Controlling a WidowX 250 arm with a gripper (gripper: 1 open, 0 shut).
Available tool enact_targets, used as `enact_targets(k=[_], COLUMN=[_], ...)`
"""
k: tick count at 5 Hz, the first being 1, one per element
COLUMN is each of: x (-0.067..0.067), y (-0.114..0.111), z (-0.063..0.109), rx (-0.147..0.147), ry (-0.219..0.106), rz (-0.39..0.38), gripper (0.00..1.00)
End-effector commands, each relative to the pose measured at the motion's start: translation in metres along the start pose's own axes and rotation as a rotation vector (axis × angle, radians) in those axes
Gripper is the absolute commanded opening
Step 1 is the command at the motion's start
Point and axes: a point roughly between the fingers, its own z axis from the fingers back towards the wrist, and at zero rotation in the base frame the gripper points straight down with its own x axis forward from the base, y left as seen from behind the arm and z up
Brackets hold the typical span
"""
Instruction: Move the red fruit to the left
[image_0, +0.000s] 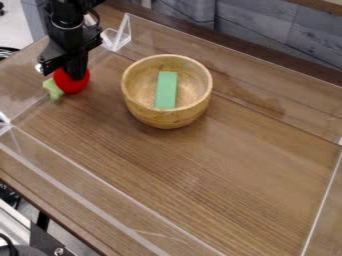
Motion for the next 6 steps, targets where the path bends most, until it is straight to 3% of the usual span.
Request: enact_targets(k=[1,2,4,6], x=[0.017,0.019,0.018,0.023], y=[0.006,0.008,0.010,0.007], z=[0.003,0.001,0.003,0.027], rx=[0.004,0.020,0.060,0.099], ry=[-0.029,-0.027,-0.020,0.031], rz=[0.042,0.048,0.059,0.054], gripper=[0.00,1.00,1.00,1.00])
